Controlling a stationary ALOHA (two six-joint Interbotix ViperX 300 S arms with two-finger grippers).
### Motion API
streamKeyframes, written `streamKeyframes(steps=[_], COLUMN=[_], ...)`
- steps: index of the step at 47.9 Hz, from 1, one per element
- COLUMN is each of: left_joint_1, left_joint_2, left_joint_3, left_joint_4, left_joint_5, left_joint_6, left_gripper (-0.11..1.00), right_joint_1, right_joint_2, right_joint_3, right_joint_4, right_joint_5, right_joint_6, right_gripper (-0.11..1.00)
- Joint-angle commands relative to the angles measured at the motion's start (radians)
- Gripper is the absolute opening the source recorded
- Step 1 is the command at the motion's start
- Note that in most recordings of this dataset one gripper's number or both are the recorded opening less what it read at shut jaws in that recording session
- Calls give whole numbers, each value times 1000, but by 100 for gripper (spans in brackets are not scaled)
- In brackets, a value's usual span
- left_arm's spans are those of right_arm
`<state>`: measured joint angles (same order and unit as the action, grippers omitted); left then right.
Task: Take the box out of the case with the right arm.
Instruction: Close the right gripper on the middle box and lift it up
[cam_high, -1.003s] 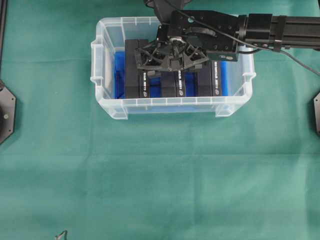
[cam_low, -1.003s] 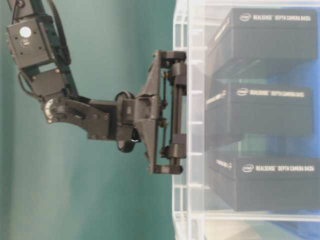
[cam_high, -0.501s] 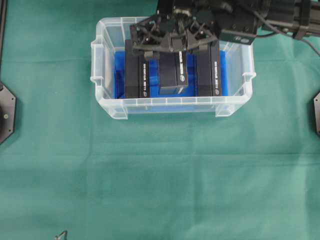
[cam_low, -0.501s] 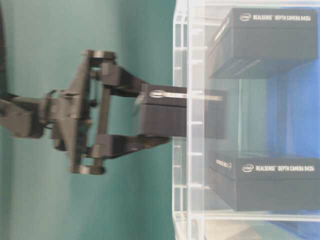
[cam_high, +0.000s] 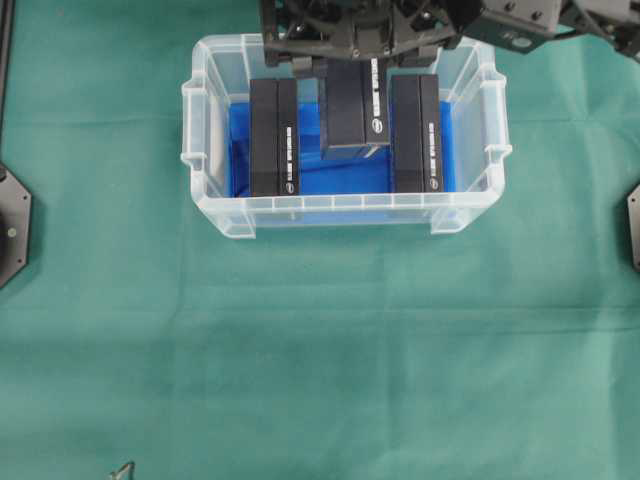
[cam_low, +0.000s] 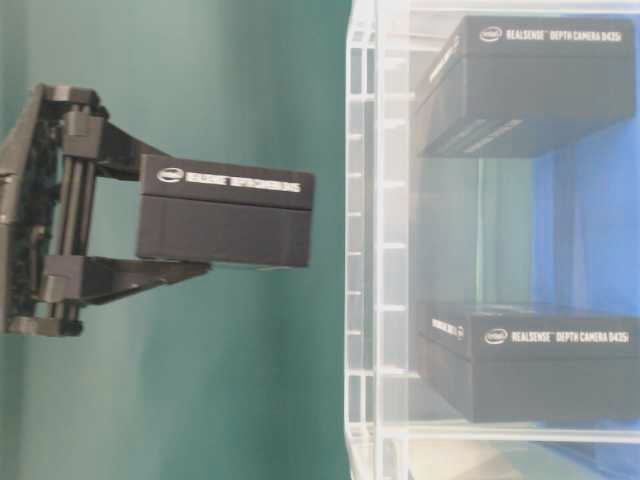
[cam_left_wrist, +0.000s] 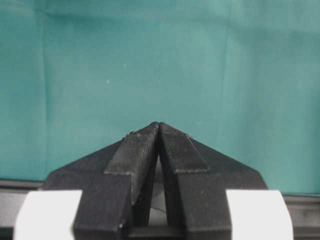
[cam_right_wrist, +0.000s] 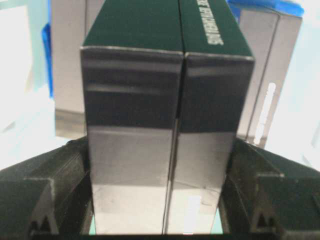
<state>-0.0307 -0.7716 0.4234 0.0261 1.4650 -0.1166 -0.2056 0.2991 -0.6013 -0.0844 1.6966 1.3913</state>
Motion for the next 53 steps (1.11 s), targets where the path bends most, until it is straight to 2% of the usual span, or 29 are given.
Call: streamKeyframes(steps=[1, 11, 53], left_joint_1=[2, 2, 2], left_joint_2=[3, 3, 3], left_joint_3=[-31, -29, -29], left_joint_4=[2, 2, 2], left_joint_5=[-3, -3, 14], left_joint_6=[0, 0, 0], left_gripper=[2, 2, 2], right_joint_1=[-2, 0, 2], right_joint_2=[-57, -57, -55], right_joint_3=[-55, -89, -89], right_joint_4=[3, 3, 3], right_joint_5=[26, 71, 72], right_joint_6=[-2, -2, 0], right_gripper=[65, 65, 65])
